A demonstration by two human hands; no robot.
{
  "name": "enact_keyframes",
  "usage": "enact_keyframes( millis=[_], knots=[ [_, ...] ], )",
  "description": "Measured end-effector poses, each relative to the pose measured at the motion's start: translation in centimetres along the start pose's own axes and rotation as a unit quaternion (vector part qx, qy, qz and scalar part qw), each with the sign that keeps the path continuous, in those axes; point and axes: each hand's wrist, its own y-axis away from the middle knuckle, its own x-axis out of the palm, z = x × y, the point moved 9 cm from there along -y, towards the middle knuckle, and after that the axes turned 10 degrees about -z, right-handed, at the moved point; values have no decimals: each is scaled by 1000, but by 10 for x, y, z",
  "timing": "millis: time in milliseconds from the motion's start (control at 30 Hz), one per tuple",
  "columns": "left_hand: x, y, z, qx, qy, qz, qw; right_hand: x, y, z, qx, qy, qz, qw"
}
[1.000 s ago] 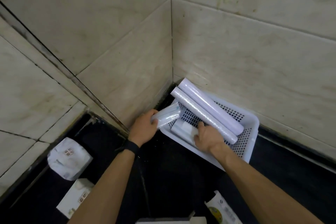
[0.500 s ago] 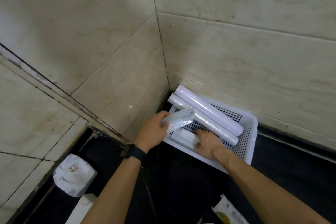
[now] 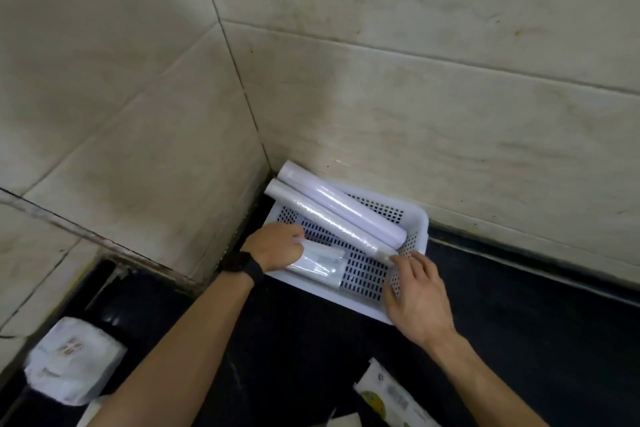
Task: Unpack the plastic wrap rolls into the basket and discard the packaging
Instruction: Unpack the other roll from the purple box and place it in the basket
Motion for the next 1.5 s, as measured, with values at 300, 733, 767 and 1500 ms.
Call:
enact_keyframes(
  millis=[300, 733, 767, 1500],
  knots=[
    [41, -19, -2, 62, -205, -22, 976, 24, 22, -11, 11, -32, 26, 999],
    [66, -21, -20, 88, -158, 42, 983, 26, 24, -12, 18, -40, 46, 998],
    [64, -21, -20, 89, -157, 35, 983, 25, 24, -12, 19, -41, 48, 998],
    [63, -23, -15, 88, -216, -3, 973, 24, 26, -8, 28, -13, 81, 996]
  ],
)
